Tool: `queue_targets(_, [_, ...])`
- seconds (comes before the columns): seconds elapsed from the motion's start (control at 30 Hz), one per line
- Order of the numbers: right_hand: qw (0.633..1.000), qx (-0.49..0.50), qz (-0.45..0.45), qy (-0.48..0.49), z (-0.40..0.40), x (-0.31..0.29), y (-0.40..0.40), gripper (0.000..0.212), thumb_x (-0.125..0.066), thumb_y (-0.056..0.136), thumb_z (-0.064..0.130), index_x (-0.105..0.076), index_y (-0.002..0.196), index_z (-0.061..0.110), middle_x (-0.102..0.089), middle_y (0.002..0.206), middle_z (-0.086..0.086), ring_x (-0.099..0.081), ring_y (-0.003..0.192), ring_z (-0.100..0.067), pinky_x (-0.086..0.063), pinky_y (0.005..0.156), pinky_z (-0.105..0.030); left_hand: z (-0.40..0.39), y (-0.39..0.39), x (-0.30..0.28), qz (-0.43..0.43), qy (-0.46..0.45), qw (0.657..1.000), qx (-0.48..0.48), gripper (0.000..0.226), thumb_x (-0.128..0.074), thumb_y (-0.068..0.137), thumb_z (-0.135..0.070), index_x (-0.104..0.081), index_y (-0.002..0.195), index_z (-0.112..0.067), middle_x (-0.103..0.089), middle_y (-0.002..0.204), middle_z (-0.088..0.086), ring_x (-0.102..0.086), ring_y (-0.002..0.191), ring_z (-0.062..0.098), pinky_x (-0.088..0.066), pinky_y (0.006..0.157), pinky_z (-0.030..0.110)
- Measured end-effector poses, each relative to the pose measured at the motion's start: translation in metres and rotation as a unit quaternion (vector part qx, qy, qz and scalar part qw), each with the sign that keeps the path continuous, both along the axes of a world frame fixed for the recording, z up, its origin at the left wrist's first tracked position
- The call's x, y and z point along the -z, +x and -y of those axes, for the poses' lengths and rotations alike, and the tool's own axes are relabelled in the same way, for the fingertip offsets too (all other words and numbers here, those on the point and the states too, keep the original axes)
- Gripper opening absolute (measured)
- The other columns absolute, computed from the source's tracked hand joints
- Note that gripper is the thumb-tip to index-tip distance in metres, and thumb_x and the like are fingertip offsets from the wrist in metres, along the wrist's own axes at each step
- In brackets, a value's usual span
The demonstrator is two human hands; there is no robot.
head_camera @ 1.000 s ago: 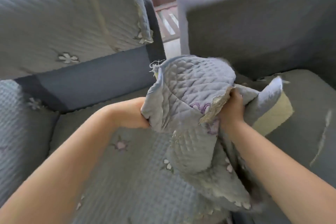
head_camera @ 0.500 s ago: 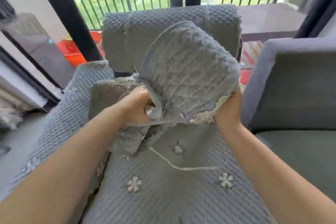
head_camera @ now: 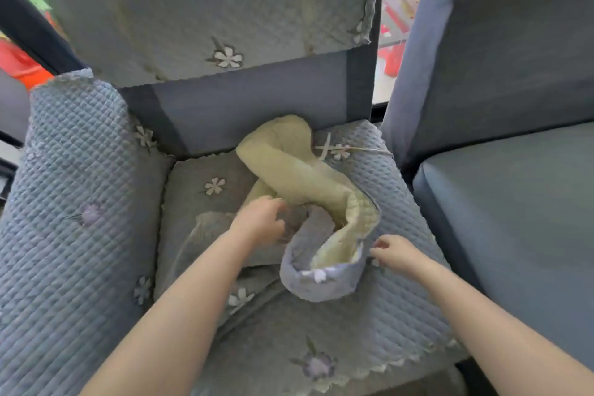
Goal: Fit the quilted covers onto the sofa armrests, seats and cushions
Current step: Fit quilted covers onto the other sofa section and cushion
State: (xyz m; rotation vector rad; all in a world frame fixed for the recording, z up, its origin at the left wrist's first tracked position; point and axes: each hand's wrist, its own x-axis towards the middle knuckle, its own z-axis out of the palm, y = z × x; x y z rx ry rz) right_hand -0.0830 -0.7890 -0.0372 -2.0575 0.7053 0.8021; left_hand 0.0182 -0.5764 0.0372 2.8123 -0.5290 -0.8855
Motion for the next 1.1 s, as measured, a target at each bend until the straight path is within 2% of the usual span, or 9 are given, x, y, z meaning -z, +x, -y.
queue_targets(0.17, [0.998,0.050,0.007,0.039,0.076,0.004,-0.029,0.026,-0.036,0.095,0.012,-0.058,0.102,-0.001,-0.056,0.093,-0.010,-0.054,0.083,-0.020,-0.039,0.050,-0.021,0.102,-0.014,0.012,-0.065,-0.015,0.996,0.051,0.051,-0.041,0.087,0.000,-0.038,0.136,-0.015,-0.045,0.134,0.009,-0.045,0.122,0.023,-0.040,0.095,0.031])
queue_targets(0.33, [0.974,0.214,0.000,0.077,0.176,0.020,-0.085,0.025,-0.039,0.096,0.015,-0.050,0.073,0.015,-0.057,0.086,-0.007,-0.054,0.083,-0.021,-0.041,0.059,-0.023,0.206,-0.038,0.035,-0.090,-0.011,0.990,0.105,0.050,-0.044,0.088,-0.005,-0.038,0.136,-0.014,-0.047,0.135,0.011,-0.047,0.121,0.024,-0.039,0.096,0.030])
queue_targets(0.47, [0.979,0.201,-0.008,0.020,0.246,0.045,-0.131,0.027,-0.041,0.092,0.009,-0.048,0.067,0.014,-0.058,0.086,-0.012,-0.050,0.077,-0.022,-0.034,0.055,-0.022,0.289,-0.059,0.067,-0.108,0.019,0.987,0.117,0.042,-0.043,0.090,-0.009,-0.043,0.132,-0.011,-0.048,0.135,0.010,-0.045,0.123,0.025,-0.038,0.096,0.028])
queue_targets(0.63, [0.965,0.263,-0.014,0.002,0.307,0.100,-0.170,0.029,-0.045,0.092,0.010,-0.051,0.065,0.017,-0.063,0.090,-0.017,-0.056,0.081,-0.024,-0.039,0.068,-0.030,0.367,-0.094,0.138,-0.128,0.020,0.988,0.083,0.034,-0.039,0.092,-0.013,-0.050,0.123,-0.008,-0.052,0.129,0.014,-0.049,0.117,0.028,-0.041,0.092,0.031])
queue_targets(0.77, [0.957,0.273,-0.014,-0.097,0.330,0.146,-0.191,0.022,-0.047,0.093,0.012,-0.061,0.107,0.004,-0.062,0.113,-0.019,-0.056,0.108,-0.032,-0.040,0.081,-0.032,0.394,-0.123,0.200,-0.193,-0.012,0.981,-0.016,0.036,-0.038,0.093,-0.016,-0.047,0.126,-0.003,-0.052,0.128,0.017,-0.049,0.116,0.031,-0.042,0.093,0.033])
queue_targets(0.83, [0.959,0.244,0.003,-0.143,0.336,0.170,-0.197,0.032,-0.048,0.092,0.010,-0.053,0.121,-0.003,-0.056,0.122,-0.024,-0.049,0.116,-0.035,-0.037,0.092,-0.033,0.402,-0.128,0.234,-0.239,-0.061,0.953,-0.173,0.038,-0.037,0.095,-0.022,-0.045,0.126,-0.003,-0.051,0.127,0.020,-0.050,0.115,0.034,-0.045,0.097,0.040])
queue_targets(0.93, [0.943,0.204,0.077,-0.252,0.339,0.204,-0.201,0.031,-0.050,0.084,0.011,-0.061,0.105,-0.010,-0.059,0.106,-0.031,-0.056,0.102,-0.044,-0.045,0.088,-0.044,0.415,-0.133,0.283,-0.287,-0.151,0.860,-0.395,0.045,-0.034,0.097,-0.031,-0.040,0.131,-0.002,-0.048,0.127,0.018,-0.048,0.115,0.034,-0.042,0.092,0.043])
queue_targets(1.0, [0.932,0.159,0.116,-0.304,0.335,0.231,-0.207,0.037,-0.042,0.073,0.022,-0.063,0.088,-0.005,-0.063,0.092,-0.030,-0.061,0.085,-0.043,-0.052,0.072,-0.048,0.421,-0.136,0.313,-0.300,-0.186,0.794,-0.494,0.052,-0.030,0.098,-0.037,-0.036,0.138,-0.004,-0.049,0.128,0.013,-0.049,0.113,0.031,-0.041,0.094,0.041])
queue_targets(1.1, [0.897,0.102,0.179,-0.391,0.330,0.259,-0.214,0.029,-0.042,0.072,0.025,-0.047,0.094,0.006,-0.063,0.100,-0.027,-0.045,0.096,-0.033,-0.044,0.082,-0.044,0.427,-0.137,0.359,-0.298,-0.226,0.729,-0.573,0.052,-0.028,0.097,-0.045,-0.051,0.120,-0.005,-0.060,0.107,0.012,-0.058,0.096,0.030,-0.047,0.085,0.038])
